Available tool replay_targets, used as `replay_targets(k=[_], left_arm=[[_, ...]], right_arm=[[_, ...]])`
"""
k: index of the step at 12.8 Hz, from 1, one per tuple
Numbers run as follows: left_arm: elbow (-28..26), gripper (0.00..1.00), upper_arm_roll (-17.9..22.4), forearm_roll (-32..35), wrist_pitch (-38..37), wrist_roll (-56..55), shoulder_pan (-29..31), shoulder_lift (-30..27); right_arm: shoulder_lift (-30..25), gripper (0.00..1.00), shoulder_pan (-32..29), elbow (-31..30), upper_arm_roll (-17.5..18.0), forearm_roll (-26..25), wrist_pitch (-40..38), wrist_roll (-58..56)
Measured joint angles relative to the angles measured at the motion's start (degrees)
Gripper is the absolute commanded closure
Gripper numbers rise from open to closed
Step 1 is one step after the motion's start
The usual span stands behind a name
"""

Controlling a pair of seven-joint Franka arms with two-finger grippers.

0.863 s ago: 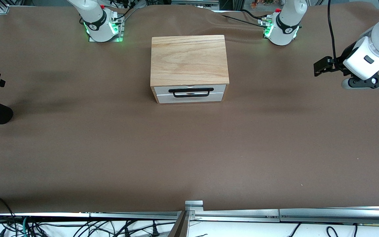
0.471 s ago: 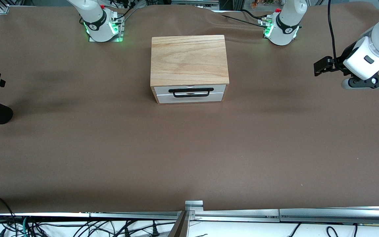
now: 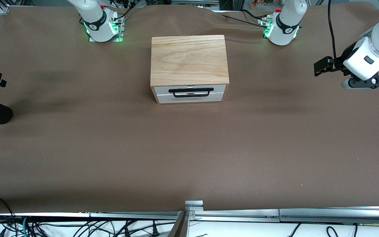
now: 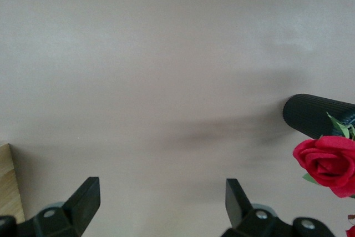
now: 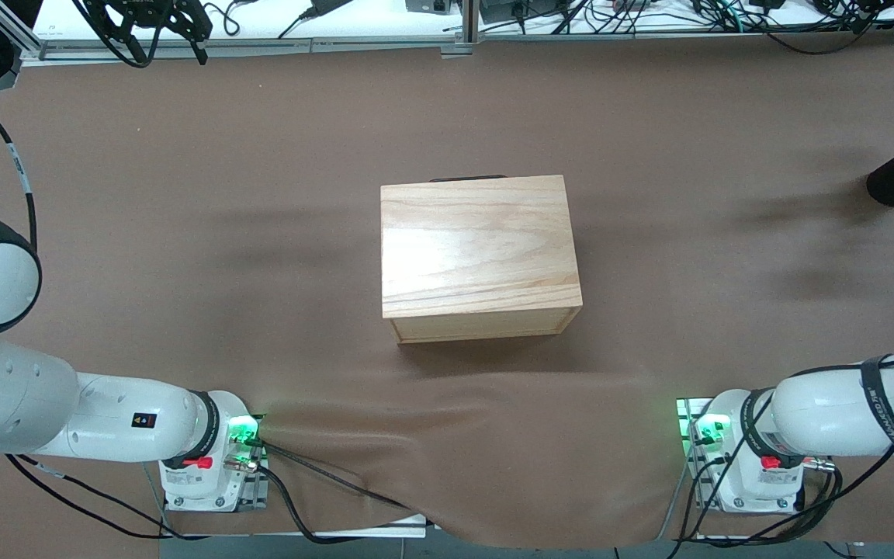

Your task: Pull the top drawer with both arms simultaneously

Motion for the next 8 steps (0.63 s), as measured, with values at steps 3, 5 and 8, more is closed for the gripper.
replay_targets(k=[3, 5, 8], left_arm=[[-0.2, 0.00, 0.2, 0.0, 0.4, 0.0, 0.3, -0.1], [-3.2, 0.00, 0.2, 0.0, 4.5, 0.0, 1.1, -1.8], [-8.6, 0.00, 0.2, 0.0, 8.0, 0.0, 1.8, -5.0]], right_arm=[[0.0, 0.00, 0.0, 0.0, 0.0, 0.0, 0.0, 0.0], [0.0, 0.00, 0.0, 0.0, 0.0, 0.0, 0.0, 0.0], [0.0, 0.00, 0.0, 0.0, 0.3, 0.0, 0.0, 0.0]])
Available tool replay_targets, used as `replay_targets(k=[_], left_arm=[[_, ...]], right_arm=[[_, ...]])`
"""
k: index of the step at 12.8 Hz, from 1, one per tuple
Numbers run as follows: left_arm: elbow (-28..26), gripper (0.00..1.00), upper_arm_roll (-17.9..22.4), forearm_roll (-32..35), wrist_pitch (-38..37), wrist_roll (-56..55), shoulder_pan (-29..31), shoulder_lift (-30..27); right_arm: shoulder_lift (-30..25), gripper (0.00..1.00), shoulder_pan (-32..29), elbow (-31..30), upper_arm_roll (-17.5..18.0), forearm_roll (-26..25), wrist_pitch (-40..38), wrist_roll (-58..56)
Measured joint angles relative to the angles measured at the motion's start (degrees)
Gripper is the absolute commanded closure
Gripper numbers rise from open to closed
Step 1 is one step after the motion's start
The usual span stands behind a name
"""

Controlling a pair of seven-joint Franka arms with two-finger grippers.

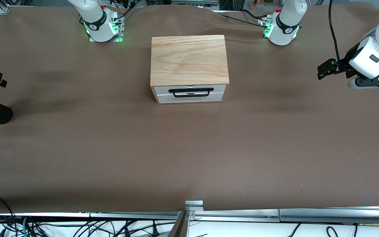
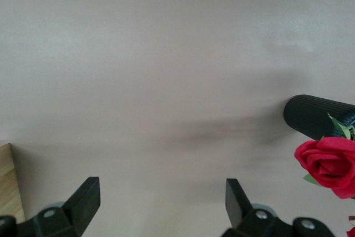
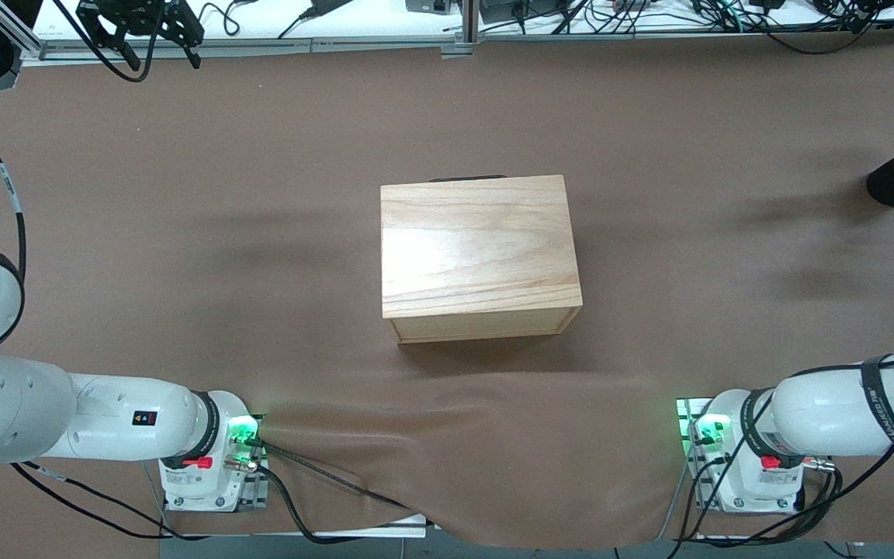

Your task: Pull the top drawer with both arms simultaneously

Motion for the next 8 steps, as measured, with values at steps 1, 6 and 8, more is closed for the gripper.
replay_targets(k=[1, 6, 8], left_arm=[[-0.6, 0.00, 0.0, 0.0, 0.2, 0.0, 0.1, -0.4], [-0.9, 0.00, 0.1, -2.5, 0.3, 0.0, 1.5, -0.7], [-1.0, 0.00, 0.1, -3.0, 0.3, 0.0, 2.3, -0.7]], right_arm=[[0.0, 0.00, 0.0, 0.0, 0.0, 0.0, 0.0, 0.0], [0.0, 0.00, 0.0, 0.0, 0.0, 0.0, 0.0, 0.0], [0.0, 0.00, 0.0, 0.0, 0.1, 0.0, 0.0, 0.0]])
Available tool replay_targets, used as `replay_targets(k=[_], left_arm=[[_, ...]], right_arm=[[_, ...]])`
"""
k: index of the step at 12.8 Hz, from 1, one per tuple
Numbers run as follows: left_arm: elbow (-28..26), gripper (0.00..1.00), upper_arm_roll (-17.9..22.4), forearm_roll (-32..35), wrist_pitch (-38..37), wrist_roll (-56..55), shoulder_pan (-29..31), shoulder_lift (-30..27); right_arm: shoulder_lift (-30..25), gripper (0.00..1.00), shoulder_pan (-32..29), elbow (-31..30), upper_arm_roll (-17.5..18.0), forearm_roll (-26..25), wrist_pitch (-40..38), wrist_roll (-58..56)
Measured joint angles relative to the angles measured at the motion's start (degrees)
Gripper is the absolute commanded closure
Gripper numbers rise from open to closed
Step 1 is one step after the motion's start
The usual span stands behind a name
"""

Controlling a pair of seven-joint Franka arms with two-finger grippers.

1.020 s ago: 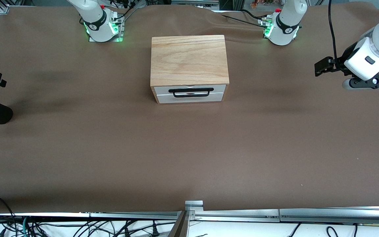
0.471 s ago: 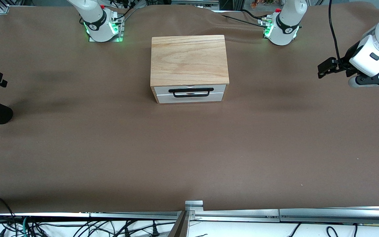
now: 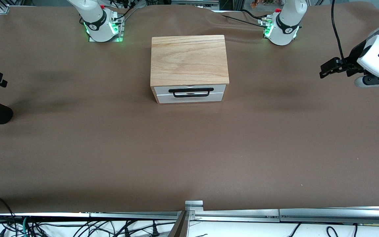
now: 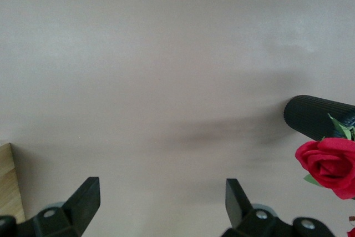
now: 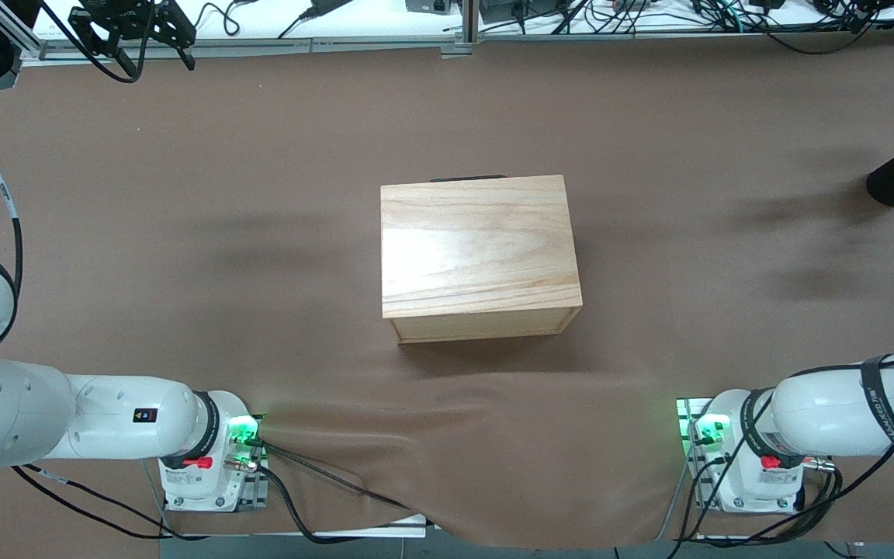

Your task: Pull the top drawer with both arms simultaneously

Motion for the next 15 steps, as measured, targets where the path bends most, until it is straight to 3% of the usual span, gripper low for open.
replay_targets(k=[12, 15], left_arm=[[-0.7, 0.00, -1.1, 0.0, 0.0, 0.0, -0.2, 0.1], [-1.2, 0.00, -2.6, 0.0, 0.6, 0.0, -0.3, 1.7]], right_arm=[[0.2, 0.00, 0.5, -0.1, 1.2, 0.1, -0.1, 0.0], [4.1, 0.00, 3.1, -0.3, 2.3, 0.3, -1.2, 0.1]])
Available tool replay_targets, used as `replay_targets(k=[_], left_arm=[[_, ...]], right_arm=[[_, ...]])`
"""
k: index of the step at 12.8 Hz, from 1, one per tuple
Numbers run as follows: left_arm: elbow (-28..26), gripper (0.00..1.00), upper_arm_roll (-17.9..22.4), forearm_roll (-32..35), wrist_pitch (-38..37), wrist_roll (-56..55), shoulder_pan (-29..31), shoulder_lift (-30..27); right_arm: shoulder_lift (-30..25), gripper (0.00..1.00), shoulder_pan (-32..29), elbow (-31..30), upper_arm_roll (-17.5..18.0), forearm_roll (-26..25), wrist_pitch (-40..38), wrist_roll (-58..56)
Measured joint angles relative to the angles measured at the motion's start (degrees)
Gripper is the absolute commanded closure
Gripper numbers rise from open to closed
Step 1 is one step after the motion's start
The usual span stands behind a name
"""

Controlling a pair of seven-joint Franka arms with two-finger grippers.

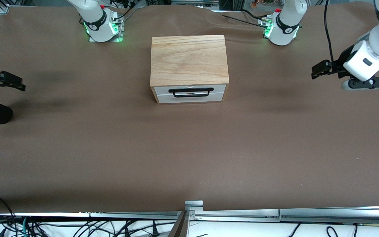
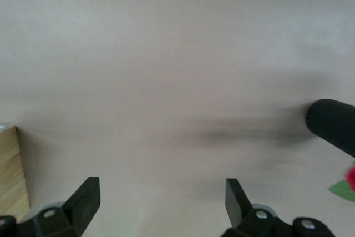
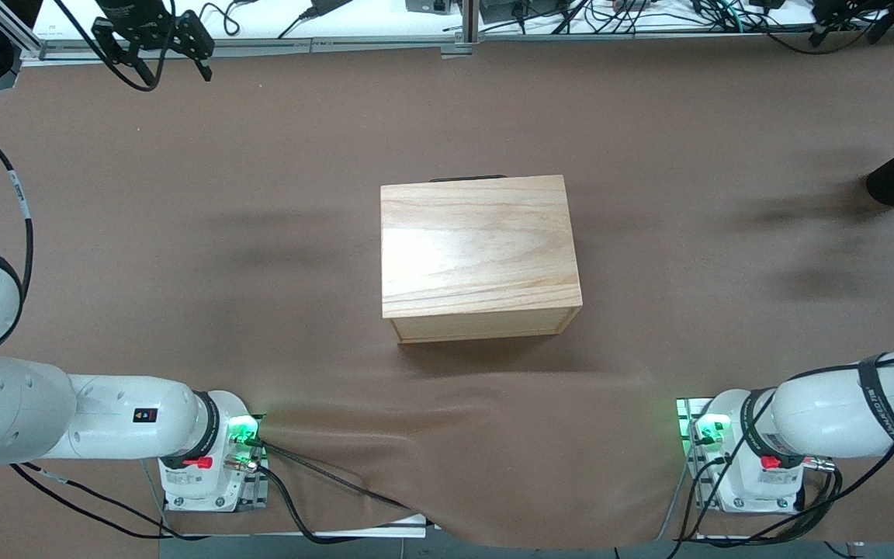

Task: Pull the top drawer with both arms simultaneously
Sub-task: 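Move the left gripper and the right gripper toward the drawer handle ends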

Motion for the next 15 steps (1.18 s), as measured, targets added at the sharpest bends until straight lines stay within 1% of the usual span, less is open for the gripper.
replay_targets(k=[1, 2, 4, 7, 8, 10, 11, 12, 13, 15], left_arm=[[-0.2, 0.00, -0.4, 0.0, 0.8, 0.0, 0.0, 0.7], [-1.0, 0.00, -0.8, -0.1, 2.5, 0.0, 0.0, 1.2], [-5.7, 0.00, -2.1, -0.6, 9.0, 0.0, 0.2, 1.3], [-15.2, 0.00, -3.1, -1.1, 19.7, -0.1, 0.2, 1.3], [-18.5, 0.00, -3.3, -2.6, 24.1, -0.1, 0.3, 1.3], [-26.0, 0.00, -4.1, -6.4, 34.2, -0.1, 0.4, 1.4], [-29.0, 0.00, -4.9, -8.0, 37.8, -0.1, 0.4, 1.6], [-31.1, 0.00, -5.8, -10.4, 39.8, 0.0, 0.4, 2.1], [-32.1, 0.00, -6.6, -14.3, 40.7, 1.0, 0.4, 2.9], [-32.6, 0.00, -7.8, -25.5, 42.7, 9.0, 0.4, 5.4]], right_arm=[[1.4, 0.00, 0.9, 0.0, 0.2, 1.3, -0.2, 0.1], [2.6, 0.00, 1.5, 0.0, 0.3, 5.2, -0.3, 0.2], [4.7, 0.00, 1.6, 0.0, 0.3, 16.4, -0.3, 0.2], [9.3, 0.00, 1.1, -0.3, 0.2, 31.7, -0.4, -0.1], [11.2, 0.00, 1.1, -0.3, 0.2, 36.6, -0.4, -0.4], [14.6, 0.00, 1.0, -0.5, 0.2, 43.4, -0.3, -2.9], [15.9, 0.00, 1.0, -1.0, 0.1, 46.5, 0.0, -4.6], [16.9, 0.00, 1.0, -2.2, 0.1, 50.0, 0.6, -6.7], [17.7, 0.00, 0.9, -4.0, 0.1, 53.8, 1.2, -9.6], [19.3, 0.00, 1.0, -9.1, 0.1, 62.4, 2.2, -17.8]])
